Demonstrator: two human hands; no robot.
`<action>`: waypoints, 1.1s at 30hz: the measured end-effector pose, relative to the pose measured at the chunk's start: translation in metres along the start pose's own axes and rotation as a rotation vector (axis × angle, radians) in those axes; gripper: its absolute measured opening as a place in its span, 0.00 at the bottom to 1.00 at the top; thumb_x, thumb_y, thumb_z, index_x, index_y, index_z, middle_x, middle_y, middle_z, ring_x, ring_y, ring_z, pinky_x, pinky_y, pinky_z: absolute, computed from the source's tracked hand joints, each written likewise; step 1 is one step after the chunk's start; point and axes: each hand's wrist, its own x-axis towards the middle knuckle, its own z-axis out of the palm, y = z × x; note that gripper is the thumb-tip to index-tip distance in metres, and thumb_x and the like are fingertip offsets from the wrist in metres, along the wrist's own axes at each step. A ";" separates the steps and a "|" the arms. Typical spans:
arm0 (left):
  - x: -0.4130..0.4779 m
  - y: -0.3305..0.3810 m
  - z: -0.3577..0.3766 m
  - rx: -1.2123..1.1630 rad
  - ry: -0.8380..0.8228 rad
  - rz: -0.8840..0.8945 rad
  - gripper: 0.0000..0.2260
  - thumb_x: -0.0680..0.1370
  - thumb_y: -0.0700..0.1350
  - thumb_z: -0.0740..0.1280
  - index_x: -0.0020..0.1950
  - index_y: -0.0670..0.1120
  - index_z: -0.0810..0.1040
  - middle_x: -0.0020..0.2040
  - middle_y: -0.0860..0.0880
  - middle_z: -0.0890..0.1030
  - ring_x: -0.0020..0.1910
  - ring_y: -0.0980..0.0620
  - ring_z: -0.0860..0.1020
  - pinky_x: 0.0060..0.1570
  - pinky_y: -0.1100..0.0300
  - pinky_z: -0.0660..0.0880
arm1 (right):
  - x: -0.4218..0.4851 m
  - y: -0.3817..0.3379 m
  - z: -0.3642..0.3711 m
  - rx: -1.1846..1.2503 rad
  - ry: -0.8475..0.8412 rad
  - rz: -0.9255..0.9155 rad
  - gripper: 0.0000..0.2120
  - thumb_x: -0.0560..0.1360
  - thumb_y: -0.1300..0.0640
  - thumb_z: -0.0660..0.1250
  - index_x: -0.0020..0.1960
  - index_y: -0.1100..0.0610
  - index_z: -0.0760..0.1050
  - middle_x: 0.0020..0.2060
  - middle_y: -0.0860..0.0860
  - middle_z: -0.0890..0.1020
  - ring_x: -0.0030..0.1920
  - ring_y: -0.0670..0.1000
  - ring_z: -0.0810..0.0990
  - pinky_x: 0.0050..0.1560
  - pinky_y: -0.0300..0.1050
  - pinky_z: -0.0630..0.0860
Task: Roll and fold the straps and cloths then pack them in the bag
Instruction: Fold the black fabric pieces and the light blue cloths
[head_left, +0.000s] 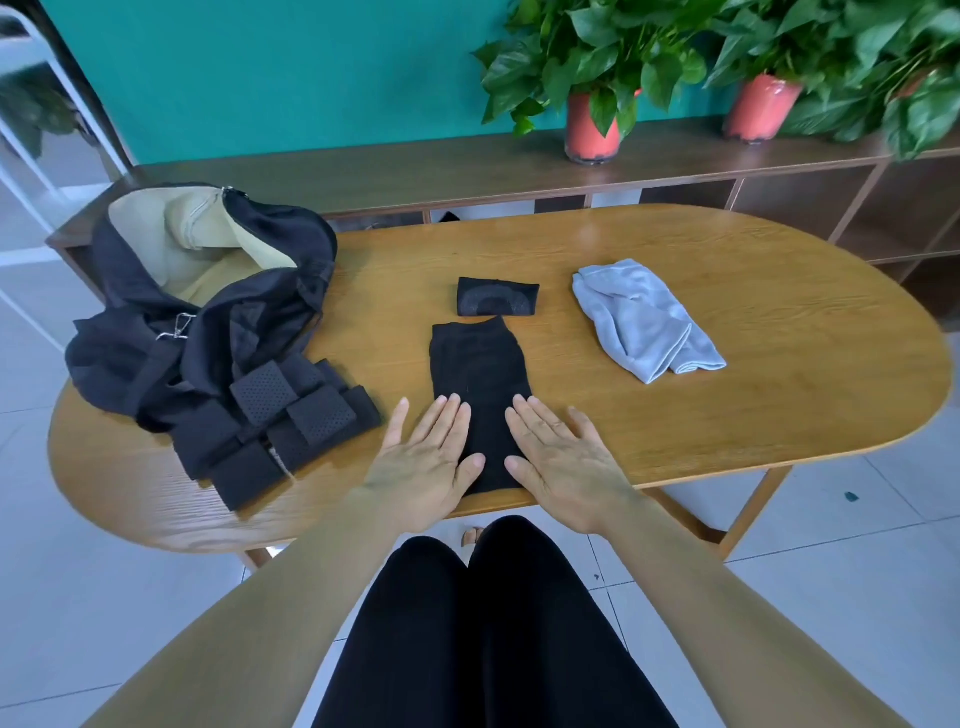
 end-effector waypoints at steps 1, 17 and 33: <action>0.000 0.000 0.000 0.000 -0.004 0.000 0.30 0.79 0.60 0.34 0.77 0.46 0.35 0.78 0.50 0.36 0.75 0.55 0.34 0.70 0.46 0.28 | 0.000 0.000 0.000 -0.004 -0.003 0.002 0.30 0.79 0.41 0.35 0.78 0.52 0.37 0.76 0.46 0.38 0.74 0.43 0.34 0.75 0.52 0.36; -0.035 0.003 0.003 -0.081 0.369 0.210 0.28 0.75 0.67 0.54 0.66 0.51 0.74 0.62 0.56 0.77 0.60 0.54 0.75 0.64 0.49 0.54 | -0.036 0.005 0.021 0.086 0.427 -0.130 0.25 0.64 0.58 0.68 0.62 0.56 0.77 0.61 0.51 0.79 0.59 0.52 0.75 0.64 0.44 0.65; -0.027 0.006 -0.011 -0.366 0.430 -0.137 0.15 0.80 0.54 0.62 0.66 0.56 0.72 0.35 0.57 0.78 0.41 0.58 0.76 0.66 0.56 0.51 | -0.013 -0.004 -0.001 0.408 0.547 0.217 0.14 0.76 0.54 0.64 0.33 0.51 0.68 0.25 0.45 0.71 0.39 0.50 0.71 0.48 0.46 0.66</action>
